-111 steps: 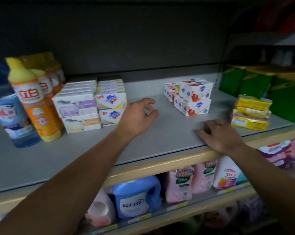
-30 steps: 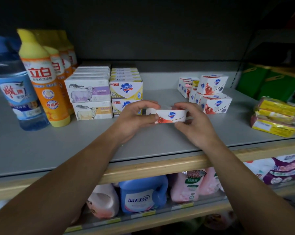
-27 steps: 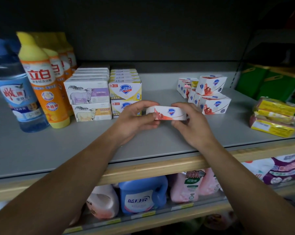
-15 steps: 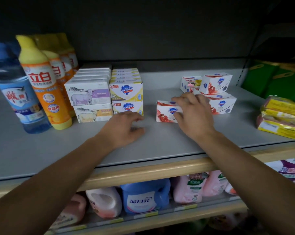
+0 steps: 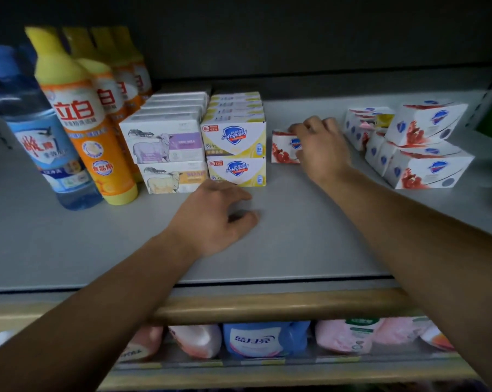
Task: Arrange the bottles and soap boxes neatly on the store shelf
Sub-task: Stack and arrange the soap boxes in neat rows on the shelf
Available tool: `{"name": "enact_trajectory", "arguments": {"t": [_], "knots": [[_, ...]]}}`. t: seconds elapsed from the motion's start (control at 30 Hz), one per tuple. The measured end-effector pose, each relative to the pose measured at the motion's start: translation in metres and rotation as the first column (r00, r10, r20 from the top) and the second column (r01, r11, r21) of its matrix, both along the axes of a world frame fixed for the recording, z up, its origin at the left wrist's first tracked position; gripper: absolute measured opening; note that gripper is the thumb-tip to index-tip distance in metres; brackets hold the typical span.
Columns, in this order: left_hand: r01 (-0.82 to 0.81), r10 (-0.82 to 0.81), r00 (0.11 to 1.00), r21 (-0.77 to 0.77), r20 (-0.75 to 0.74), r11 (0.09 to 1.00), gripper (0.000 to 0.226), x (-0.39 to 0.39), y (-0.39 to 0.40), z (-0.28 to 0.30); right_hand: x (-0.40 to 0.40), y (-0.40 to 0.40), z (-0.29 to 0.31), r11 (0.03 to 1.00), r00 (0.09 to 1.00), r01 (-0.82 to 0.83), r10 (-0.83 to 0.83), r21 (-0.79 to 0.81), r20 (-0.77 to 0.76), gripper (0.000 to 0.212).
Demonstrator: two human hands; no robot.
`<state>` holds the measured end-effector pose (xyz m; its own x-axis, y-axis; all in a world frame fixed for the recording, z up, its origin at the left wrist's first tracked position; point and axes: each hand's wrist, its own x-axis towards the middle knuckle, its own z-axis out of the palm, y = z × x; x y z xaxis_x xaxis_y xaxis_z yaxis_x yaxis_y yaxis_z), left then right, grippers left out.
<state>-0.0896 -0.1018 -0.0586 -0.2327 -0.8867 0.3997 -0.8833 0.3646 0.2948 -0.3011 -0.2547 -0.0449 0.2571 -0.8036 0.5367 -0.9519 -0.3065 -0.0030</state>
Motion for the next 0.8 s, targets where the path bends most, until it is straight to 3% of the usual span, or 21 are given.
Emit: {"name": "enact_trajectory", "arguments": {"t": [0.37, 0.67, 0.8], "knots": [[-0.006, 0.004, 0.998, 0.048, 0.056, 0.999, 0.052, 0.000, -0.008, 0.001, 0.024, -0.099, -0.004, 0.999, 0.994, -0.049, 0.048, 0.006, 0.102, 0.046], [0.010, -0.013, 0.997, 0.052, 0.070, 0.999, 0.054, 0.001, -0.009, 0.001, 0.032, -0.110, -0.003, 0.998, 0.994, -0.059, 0.059, 0.001, 0.091, 0.045], [-0.008, 0.004, 0.998, 0.057, 0.062, 0.998, 0.056, 0.001, -0.008, 0.001, 0.032, -0.100, 0.007, 0.993, 0.996, -0.060, 0.052, 0.106, 0.078, 0.052]]}}
